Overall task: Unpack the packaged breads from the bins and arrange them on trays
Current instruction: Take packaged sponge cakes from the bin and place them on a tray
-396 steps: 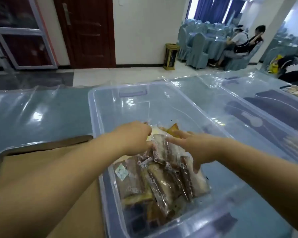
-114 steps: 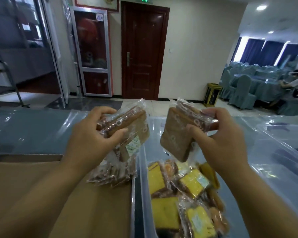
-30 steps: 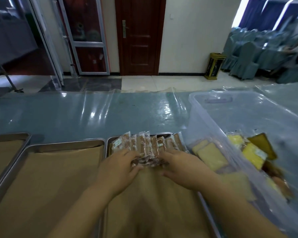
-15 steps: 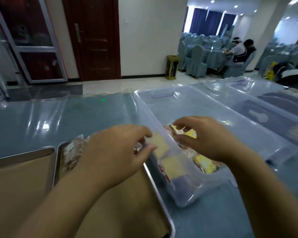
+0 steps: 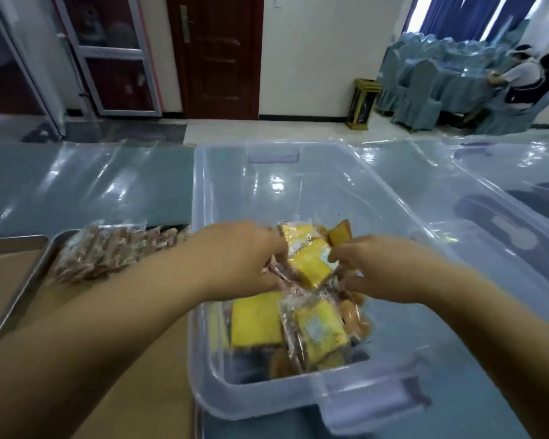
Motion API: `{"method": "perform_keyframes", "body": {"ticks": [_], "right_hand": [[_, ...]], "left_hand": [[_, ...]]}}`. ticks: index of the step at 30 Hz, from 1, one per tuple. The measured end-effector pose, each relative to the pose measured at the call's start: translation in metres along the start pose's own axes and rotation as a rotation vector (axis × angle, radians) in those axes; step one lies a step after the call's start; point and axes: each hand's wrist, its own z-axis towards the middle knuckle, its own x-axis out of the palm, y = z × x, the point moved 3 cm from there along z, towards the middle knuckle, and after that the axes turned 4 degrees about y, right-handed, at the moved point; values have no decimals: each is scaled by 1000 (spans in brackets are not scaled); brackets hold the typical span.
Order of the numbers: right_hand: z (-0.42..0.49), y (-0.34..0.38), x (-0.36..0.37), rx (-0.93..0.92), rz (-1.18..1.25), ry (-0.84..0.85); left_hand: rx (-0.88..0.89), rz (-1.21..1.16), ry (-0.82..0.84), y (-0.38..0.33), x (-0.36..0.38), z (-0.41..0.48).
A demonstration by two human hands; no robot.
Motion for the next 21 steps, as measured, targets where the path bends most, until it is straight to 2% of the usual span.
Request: {"method": "perform_keyframes", "body": {"ticks": [4, 6, 9, 11, 17, 21], "right_hand": [[23, -9, 13, -142, -119, 123], [35, -6, 21, -218, -169, 180], [50, 1, 39, -329, -248, 245], [56, 5, 51, -365, -203, 288], [64, 9, 77, -385, -132, 392], [67, 10, 85, -367, -78, 379]], "left_hand": [[-83, 107, 326, 7, 27, 35], [-101, 141, 430, 8, 36, 48], [-83, 162, 477, 9, 46, 66], [-50, 190, 515, 8, 53, 78], [27, 278, 708, -1, 84, 101], [23, 287, 702, -5, 96, 106]]}}
